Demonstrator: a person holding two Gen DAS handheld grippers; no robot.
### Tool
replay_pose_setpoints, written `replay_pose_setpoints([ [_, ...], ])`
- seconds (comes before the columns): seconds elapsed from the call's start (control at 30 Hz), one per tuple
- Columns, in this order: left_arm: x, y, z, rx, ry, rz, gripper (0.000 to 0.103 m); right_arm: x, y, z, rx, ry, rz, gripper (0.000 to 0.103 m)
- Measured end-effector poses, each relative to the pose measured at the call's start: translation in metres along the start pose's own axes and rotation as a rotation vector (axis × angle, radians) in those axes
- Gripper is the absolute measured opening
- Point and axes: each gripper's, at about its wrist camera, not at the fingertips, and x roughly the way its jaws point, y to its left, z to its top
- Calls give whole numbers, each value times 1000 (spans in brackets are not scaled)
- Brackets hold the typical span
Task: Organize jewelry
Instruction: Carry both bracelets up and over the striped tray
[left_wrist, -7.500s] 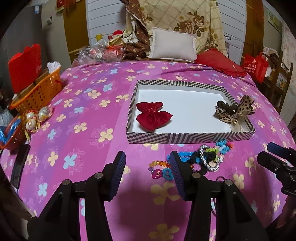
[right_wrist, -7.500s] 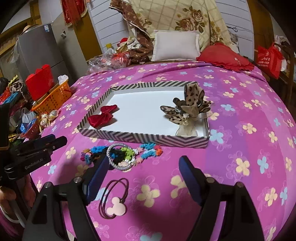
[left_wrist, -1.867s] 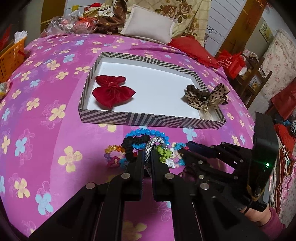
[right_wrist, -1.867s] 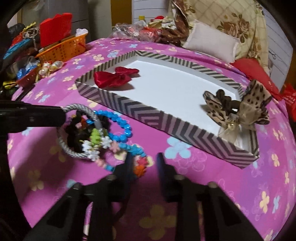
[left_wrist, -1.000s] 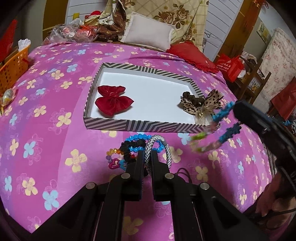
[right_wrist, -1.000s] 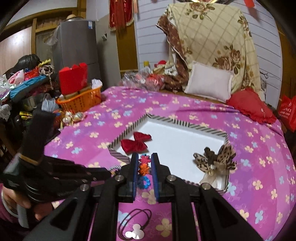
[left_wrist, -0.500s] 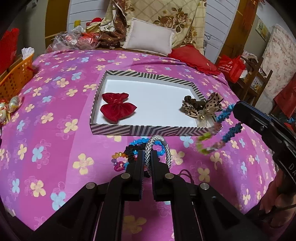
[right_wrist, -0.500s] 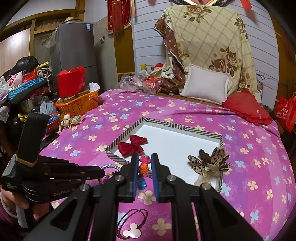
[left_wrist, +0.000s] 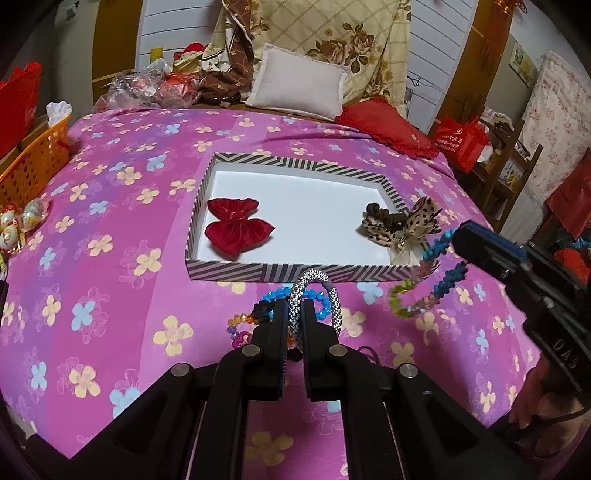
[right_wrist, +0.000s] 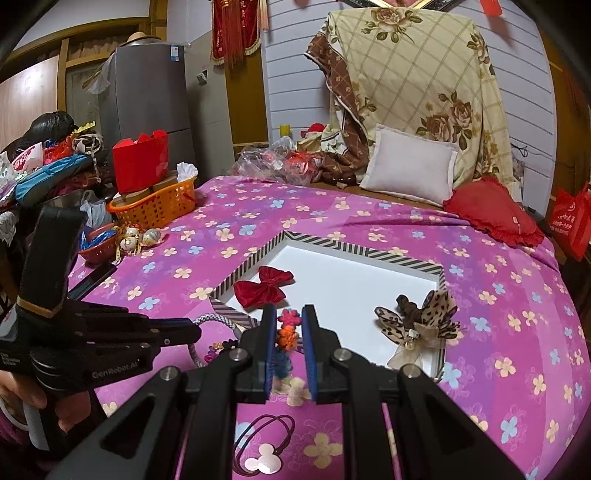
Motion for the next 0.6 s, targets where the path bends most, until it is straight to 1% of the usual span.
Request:
replay_pose_setpoints([
  [0.27, -5, 2, 14, 14, -31, 26, 0, -1, -6, 4, 7, 5, -13, 14],
  [0.6, 1, 3, 27, 30, -36, 56, 0, 7, -6, 10, -5, 14, -21, 14],
])
